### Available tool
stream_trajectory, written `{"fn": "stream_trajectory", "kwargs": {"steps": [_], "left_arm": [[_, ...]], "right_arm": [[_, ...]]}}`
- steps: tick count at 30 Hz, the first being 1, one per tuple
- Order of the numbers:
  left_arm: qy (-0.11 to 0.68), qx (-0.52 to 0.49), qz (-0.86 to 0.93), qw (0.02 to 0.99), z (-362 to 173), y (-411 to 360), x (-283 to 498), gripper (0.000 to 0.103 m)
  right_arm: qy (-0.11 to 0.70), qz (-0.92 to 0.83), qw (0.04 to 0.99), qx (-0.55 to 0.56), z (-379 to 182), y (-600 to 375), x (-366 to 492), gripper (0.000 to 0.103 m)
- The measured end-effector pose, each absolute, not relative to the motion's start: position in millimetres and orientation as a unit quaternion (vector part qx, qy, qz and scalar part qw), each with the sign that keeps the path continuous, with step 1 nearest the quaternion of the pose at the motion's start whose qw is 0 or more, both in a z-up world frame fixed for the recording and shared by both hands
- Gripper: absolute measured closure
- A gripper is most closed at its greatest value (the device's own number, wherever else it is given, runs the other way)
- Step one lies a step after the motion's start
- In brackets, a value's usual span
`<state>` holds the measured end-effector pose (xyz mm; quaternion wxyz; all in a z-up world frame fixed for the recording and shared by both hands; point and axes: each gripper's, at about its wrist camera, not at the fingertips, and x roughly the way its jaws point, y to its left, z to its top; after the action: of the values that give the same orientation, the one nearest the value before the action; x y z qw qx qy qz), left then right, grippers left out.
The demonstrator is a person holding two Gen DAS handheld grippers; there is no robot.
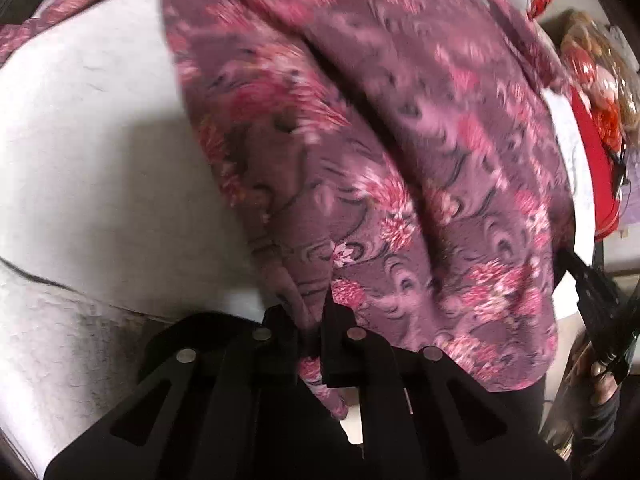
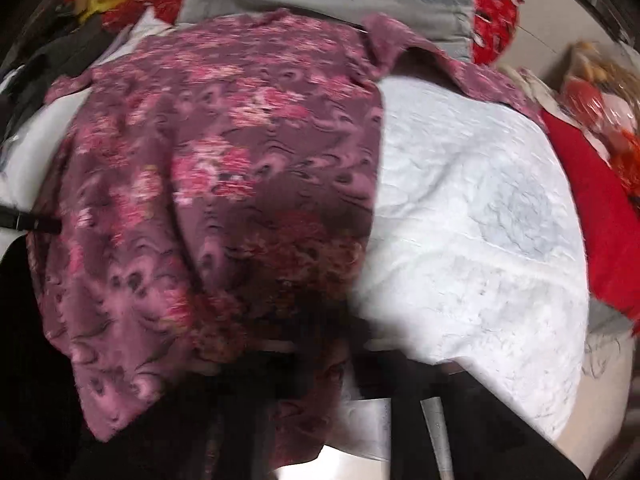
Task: Fold small clothes
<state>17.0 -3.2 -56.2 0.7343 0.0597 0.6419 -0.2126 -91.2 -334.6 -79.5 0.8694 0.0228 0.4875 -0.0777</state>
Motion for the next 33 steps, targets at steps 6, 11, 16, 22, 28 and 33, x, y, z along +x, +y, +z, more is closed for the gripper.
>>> {"fn": "stream_trajectory", "kwargs": {"steps": [6, 11, 16, 22, 28, 33], "left_arm": [[0.628, -0.048, -0.232, 0.741, 11, 56, 13, 0.098], [0.626, -0.022, -0.19, 0.756, 9, 78, 12, 0.098], [0.677, 0.004, -0.129, 0.724, -45, 84, 29, 0.098], [0.629, 0.027, -0.133, 0.766, -3, 84, 34, 0.093], [0.56, 0.074, -0.158, 0.81, 22, 29, 67, 0.047], [0.558, 0.1, -0.203, 0.798, 3, -54, 102, 0.047]], "right_arm": [[0.397, -0.037, 0.902, 0.164, -20, -371, -129, 0.1], [0.363, -0.033, 0.901, 0.235, 0, -398, -149, 0.1], [0.424, -0.063, 0.862, 0.27, -55, -408, -132, 0.1], [0.434, -0.084, 0.852, 0.28, -58, -425, -134, 0.094], [0.356, -0.129, 0.869, 0.318, -14, -493, -109, 0.07], [0.306, -0.191, 0.853, 0.378, -9, -576, -74, 0.059]]}}
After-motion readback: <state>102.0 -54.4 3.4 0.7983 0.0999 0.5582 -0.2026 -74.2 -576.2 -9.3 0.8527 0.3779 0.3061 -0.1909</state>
